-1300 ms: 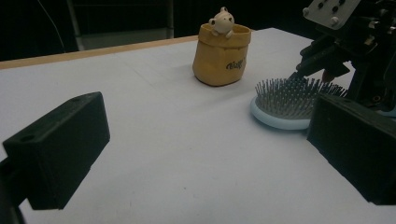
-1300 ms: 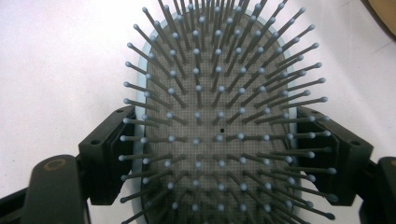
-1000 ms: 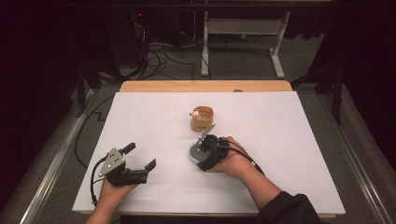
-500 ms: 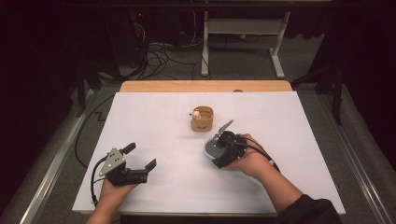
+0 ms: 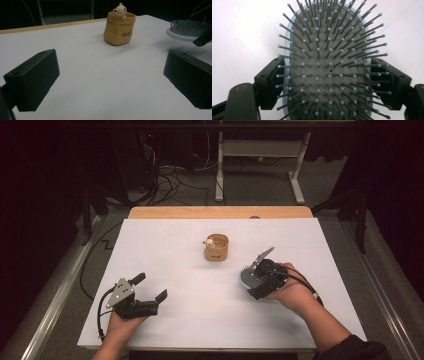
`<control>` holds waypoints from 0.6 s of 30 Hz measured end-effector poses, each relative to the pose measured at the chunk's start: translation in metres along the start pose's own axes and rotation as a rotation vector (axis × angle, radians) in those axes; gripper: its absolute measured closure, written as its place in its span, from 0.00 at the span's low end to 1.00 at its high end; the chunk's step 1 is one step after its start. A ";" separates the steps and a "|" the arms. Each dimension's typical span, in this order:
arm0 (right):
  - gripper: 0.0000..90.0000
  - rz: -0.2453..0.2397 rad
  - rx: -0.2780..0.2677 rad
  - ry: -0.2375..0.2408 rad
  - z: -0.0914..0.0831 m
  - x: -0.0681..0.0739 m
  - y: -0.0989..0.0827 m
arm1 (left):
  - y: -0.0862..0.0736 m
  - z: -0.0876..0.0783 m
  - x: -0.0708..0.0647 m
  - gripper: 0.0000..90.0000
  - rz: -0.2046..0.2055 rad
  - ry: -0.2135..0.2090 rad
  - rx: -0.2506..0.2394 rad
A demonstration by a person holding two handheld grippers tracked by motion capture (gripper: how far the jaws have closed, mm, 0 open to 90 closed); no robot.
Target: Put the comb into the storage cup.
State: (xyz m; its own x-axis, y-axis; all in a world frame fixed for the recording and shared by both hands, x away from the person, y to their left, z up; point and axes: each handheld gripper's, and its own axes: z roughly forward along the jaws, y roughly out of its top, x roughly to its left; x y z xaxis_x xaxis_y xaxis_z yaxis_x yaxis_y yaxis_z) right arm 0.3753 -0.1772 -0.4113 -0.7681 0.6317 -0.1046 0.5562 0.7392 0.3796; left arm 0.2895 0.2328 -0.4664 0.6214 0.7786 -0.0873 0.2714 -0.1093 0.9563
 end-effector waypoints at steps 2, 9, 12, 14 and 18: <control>0.23 0.003 0.006 -0.006 -0.001 -0.002 -0.003 | 0.000 0.000 0.000 0.00 0.001 -0.002 0.000; 0.23 0.031 -0.017 -0.023 -0.002 -0.007 -0.009 | 0.000 0.001 -0.001 0.00 0.007 -0.012 -0.004; 0.23 0.045 -0.056 -0.036 -0.002 -0.008 -0.009 | 0.000 0.001 -0.001 0.00 0.005 -0.016 -0.013; 0.23 0.051 -0.082 -0.042 -0.003 -0.008 -0.009 | 0.000 0.000 -0.001 0.00 0.007 -0.017 -0.018; 0.23 0.062 -0.132 -0.052 -0.004 -0.008 -0.006 | 0.000 0.001 0.000 0.00 0.002 -0.018 -0.013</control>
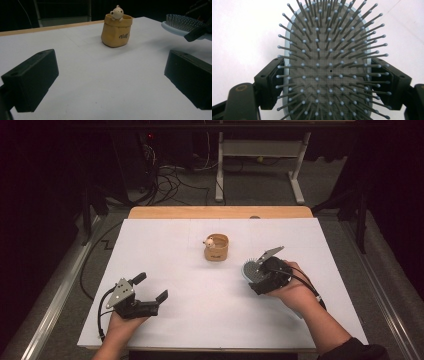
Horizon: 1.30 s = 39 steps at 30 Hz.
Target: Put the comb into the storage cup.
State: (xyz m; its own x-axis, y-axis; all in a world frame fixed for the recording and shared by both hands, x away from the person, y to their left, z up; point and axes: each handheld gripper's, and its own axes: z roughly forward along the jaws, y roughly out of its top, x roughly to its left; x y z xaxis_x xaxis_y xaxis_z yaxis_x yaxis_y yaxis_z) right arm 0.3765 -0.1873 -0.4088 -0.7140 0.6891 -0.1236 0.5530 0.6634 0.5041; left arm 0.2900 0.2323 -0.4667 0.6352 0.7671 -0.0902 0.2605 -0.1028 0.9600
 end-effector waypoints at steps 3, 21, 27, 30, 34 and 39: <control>0.23 0.003 -0.035 -0.006 -0.001 0.000 0.002 | 0.000 0.000 0.000 0.00 0.000 0.004 0.001; 0.23 0.102 -0.303 -0.052 0.000 0.005 -0.002 | 0.000 0.000 0.001 0.00 -0.012 0.014 0.015; 0.23 0.127 -0.366 -0.072 -0.002 0.004 -0.004 | 0.000 0.000 0.001 0.00 -0.014 0.014 0.017; 0.23 0.142 -0.406 -0.086 -0.004 0.003 -0.005 | 0.000 0.001 0.000 0.00 -0.011 0.010 0.020; 0.23 0.153 -0.443 -0.095 -0.006 0.003 -0.006 | 0.000 0.001 0.000 0.00 -0.017 0.004 0.025; 0.23 0.160 -0.518 -0.115 -0.008 0.006 -0.006 | 0.000 0.001 0.000 0.00 -0.022 0.001 0.024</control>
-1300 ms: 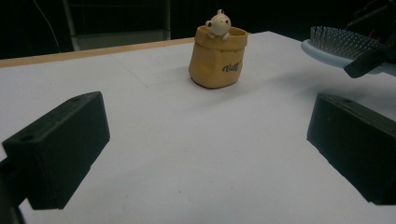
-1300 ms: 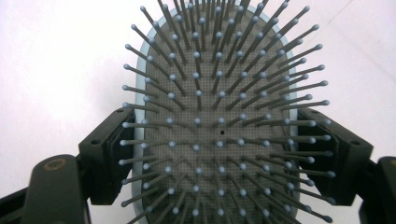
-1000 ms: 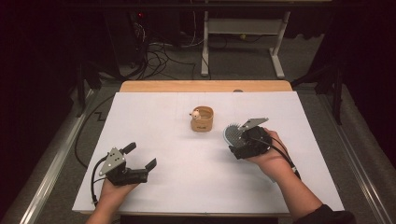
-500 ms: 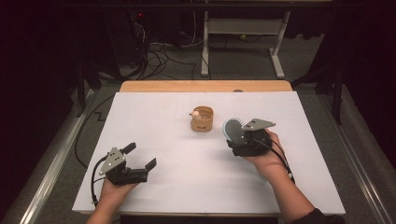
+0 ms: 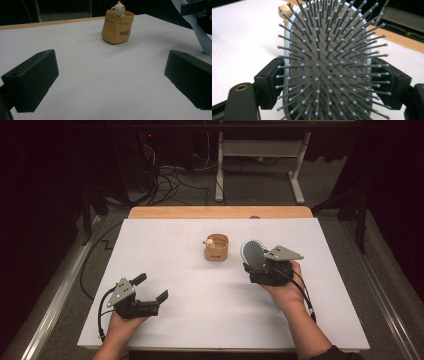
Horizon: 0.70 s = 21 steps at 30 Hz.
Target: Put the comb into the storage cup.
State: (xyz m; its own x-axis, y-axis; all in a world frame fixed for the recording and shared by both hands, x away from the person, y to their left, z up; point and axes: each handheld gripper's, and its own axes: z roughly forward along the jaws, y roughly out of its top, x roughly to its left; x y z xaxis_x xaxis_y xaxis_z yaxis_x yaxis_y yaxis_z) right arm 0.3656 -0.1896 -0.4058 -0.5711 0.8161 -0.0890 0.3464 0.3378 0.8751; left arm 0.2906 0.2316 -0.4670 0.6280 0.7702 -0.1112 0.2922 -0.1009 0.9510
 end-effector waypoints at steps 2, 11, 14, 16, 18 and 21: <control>0.23 0.001 -0.011 -0.001 0.000 0.001 0.000 | 0.000 0.000 0.000 0.00 0.002 -0.001 0.000; 0.23 0.027 -0.108 0.000 -0.005 0.005 0.000 | 0.000 0.000 -0.001 0.00 0.002 -0.003 0.001; 0.23 0.038 -0.144 0.004 -0.007 0.006 0.001 | 0.000 0.001 0.000 0.00 -0.005 -0.014 0.013; 0.23 0.050 -0.164 0.007 -0.008 0.005 0.000 | 0.000 0.001 -0.001 0.00 -0.001 -0.013 0.012; 0.23 0.056 -0.184 0.004 -0.009 0.005 -0.001 | 0.001 0.002 -0.001 0.00 0.003 -0.015 0.011; 0.23 0.063 -0.214 -0.003 -0.011 0.006 -0.002 | 0.001 0.002 -0.001 0.00 0.001 -0.024 0.015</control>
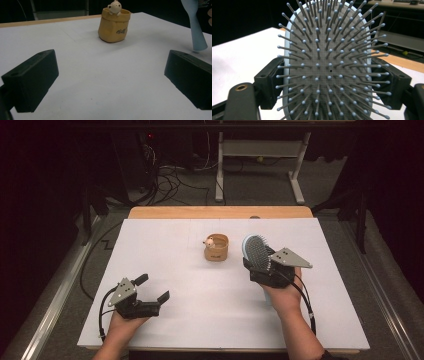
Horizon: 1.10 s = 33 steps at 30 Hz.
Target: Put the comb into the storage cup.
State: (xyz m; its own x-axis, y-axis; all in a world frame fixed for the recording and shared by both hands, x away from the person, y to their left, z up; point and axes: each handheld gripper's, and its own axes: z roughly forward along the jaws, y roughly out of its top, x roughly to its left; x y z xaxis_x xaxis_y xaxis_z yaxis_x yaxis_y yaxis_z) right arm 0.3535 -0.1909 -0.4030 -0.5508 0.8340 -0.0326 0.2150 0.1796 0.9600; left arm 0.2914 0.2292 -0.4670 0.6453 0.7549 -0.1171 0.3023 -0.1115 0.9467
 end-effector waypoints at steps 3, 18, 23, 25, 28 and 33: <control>0.23 0.007 -0.037 0.000 -0.004 0.001 -0.001 | -0.001 0.001 -0.001 0.00 0.015 0.004 -0.004; 0.23 0.010 -0.077 -0.010 -0.017 -0.003 -0.008 | 0.010 0.011 0.001 0.00 0.019 0.018 0.000; 0.23 0.018 -0.084 -0.014 -0.022 -0.004 -0.008 | 0.019 0.018 0.001 0.00 0.022 0.013 -0.004; 0.23 0.024 -0.081 -0.009 -0.023 -0.004 -0.009 | 0.022 0.023 0.002 0.00 0.009 0.008 -0.001; 0.23 0.007 -0.072 -0.014 -0.022 -0.001 -0.011 | 0.028 0.031 0.000 0.00 0.013 0.000 -0.012; 0.23 0.001 -0.075 -0.012 -0.023 0.002 -0.009 | 0.040 0.043 -0.004 0.00 0.029 -0.018 -0.027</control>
State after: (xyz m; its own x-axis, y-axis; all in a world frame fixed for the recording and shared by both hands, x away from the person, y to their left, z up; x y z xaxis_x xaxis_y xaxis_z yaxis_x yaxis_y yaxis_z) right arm 0.3322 -0.2028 -0.4059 -0.5403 0.8408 -0.0342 0.1544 0.1391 0.9782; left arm 0.3315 0.1938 -0.4413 0.6658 0.7401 -0.0946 0.2645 -0.1155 0.9574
